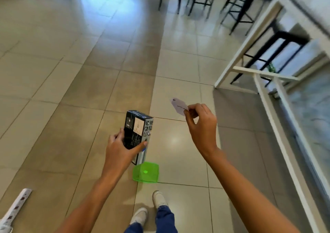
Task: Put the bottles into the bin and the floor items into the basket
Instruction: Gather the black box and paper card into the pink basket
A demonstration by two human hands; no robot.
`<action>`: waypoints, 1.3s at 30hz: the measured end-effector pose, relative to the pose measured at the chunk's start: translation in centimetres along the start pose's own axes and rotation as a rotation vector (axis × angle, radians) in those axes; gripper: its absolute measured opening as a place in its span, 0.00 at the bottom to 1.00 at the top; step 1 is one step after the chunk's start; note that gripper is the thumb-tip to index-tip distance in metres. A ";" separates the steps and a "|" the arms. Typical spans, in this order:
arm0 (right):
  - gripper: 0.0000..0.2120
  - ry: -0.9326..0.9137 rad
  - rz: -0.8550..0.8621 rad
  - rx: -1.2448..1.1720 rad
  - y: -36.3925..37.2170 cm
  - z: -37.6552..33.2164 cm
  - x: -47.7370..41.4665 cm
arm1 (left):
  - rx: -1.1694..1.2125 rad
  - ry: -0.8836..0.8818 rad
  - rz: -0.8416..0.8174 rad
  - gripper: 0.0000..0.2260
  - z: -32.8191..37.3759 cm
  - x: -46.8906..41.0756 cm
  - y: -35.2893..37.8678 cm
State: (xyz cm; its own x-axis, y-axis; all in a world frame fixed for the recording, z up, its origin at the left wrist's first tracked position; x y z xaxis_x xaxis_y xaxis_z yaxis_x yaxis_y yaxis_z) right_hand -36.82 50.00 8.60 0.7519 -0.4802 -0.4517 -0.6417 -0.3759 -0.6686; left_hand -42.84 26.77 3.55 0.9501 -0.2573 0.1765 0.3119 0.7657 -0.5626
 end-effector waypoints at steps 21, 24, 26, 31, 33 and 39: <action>0.04 0.687 1.006 0.693 -34.6 -6.8 37.3 | 0.134 0.837 -0.931 0.34 19.1 31.2 15.8; 0.04 0.776 1.133 0.766 -38.6 -9.3 45.2 | 0.162 0.901 -1.061 0.30 19.2 40.3 17.0; 0.04 0.822 1.214 0.790 -41.0 -10.9 50.9 | 0.185 0.953 -1.138 0.29 18.5 47.1 17.3; 0.04 0.921 1.301 0.867 -45.5 -14.7 64.1 | 0.224 0.950 -1.293 0.39 15.5 61.6 18.1; 0.04 0.972 1.333 0.890 -46.9 -16.3 69.0 | 0.217 0.970 -1.328 0.41 14.1 66.9 18.1; 0.03 1.080 1.432 0.875 -51.1 -19.0 79.9 | 0.192 1.013 -1.458 0.33 11.7 80.1 18.4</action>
State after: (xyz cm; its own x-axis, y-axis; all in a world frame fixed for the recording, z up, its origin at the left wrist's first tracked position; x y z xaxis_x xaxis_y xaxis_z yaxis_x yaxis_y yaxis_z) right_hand 53.13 15.75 17.90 -0.7476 -0.3426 -0.5689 -0.0969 0.9038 -0.4170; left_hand 39.12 27.20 16.80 -0.4209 -0.8926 -0.1613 0.8792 -0.3577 -0.3148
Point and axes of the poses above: each hand's wrist, its own x-axis away from the middle knuckle, its own y-axis out of the palm, z = x × y, the point moved 3 cm from there along -x, towards the middle knuckle
